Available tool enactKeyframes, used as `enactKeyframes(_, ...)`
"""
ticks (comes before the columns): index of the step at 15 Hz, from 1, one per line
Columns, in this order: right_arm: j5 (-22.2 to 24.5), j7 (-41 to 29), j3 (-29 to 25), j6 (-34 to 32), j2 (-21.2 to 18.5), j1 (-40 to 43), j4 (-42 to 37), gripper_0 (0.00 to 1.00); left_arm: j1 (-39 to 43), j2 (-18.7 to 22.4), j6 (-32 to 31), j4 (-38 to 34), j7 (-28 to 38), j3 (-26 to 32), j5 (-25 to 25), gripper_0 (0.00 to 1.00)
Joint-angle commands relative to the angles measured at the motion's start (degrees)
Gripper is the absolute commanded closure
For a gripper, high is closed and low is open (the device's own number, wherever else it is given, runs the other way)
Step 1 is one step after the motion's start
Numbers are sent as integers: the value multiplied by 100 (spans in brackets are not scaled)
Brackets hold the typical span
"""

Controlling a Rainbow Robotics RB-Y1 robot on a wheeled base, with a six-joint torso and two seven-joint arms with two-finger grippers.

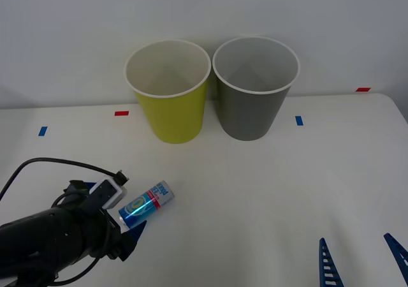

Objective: Put cans in the gray bin and PET bottles in the light green bin.

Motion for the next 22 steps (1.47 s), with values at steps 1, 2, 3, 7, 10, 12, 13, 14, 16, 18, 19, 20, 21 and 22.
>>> enactKeyframes(1,0,0,0,0,0,0,0,0,-67,-203,323,-14,-45,0,-49,0)
enactKeyframes(2,0,0,0,0,0,0,0,0,-155,-308,507,-14,-80,-35,-49,0)
enactKeyframes(3,0,0,0,0,0,0,0,0,-313,-335,718,-14,-97,-193,-155,0)
enactKeyframes(7,0,0,0,0,0,0,0,0,-770,-220,569,355,-18,-624,-339,0)
enactKeyframes(10,0,0,0,0,0,0,0,0,-911,-291,-161,1050,-484,-632,531,0)
enactKeyframes(12,0,0,0,0,0,0,0,0,-999,-414,121,1076,-748,-632,557,0)
enactKeyframes(13,0,0,0,0,0,0,0,0,-1060,-493,375,1067,-748,-632,557,0)
enactKeyframes(14,0,0,0,0,0,0,0,0,-1122,-537,534,1067,-757,-632,557,0)
enactKeyframes(16,0,0,0,0,0,0,0,0,-1359,-607,868,1076,-748,-712,540,0)
enactKeyframes(18,0,0,0,0,0,0,0,0,-1649,-598,1210,1076,-686,-870,434,0)
enactKeyframes(19,0,0,0,0,0,0,0,0,-1728,-607,1325,1076,-660,-887,434,0)
enactKeyframes(20,0,0,0,0,0,0,0,0,-1798,-633,1439,1067,-651,-914,434,0)
enactKeyframes(21,0,0,0,0,0,0,0,0,-1886,-686,1588,1076,-616,-931,434,0)
enactKeyframes(22,0,0,0,0,0,0,0,0,-1930,-730,1676,1076,-598,-931,434,0)
